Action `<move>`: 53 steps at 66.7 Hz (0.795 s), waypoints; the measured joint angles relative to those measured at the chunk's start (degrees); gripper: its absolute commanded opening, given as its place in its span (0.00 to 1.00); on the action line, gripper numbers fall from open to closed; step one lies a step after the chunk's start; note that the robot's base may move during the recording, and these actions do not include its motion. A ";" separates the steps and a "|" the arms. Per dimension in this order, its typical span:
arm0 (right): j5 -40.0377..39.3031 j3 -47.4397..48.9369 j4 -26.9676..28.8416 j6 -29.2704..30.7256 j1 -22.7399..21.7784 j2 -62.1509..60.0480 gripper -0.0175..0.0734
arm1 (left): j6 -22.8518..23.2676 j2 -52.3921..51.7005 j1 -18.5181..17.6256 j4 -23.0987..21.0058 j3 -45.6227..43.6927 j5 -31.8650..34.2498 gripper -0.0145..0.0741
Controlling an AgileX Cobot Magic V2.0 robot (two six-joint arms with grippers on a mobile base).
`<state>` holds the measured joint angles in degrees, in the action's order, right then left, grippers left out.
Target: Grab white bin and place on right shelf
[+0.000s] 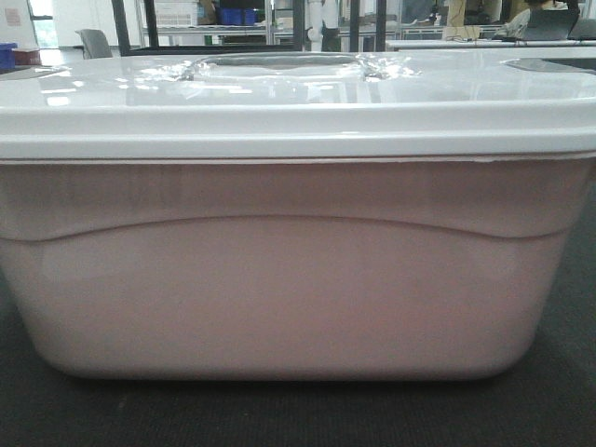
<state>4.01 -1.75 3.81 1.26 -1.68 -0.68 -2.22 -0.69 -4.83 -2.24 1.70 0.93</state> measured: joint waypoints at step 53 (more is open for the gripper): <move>0.00 0.00 0.00 0.00 0.00 0.00 0.27 | 0.00 0.00 0.00 0.00 0.00 0.00 0.03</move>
<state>4.01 -1.75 3.81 1.26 -1.68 -0.68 -2.22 -0.69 -4.83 -2.24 1.70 0.93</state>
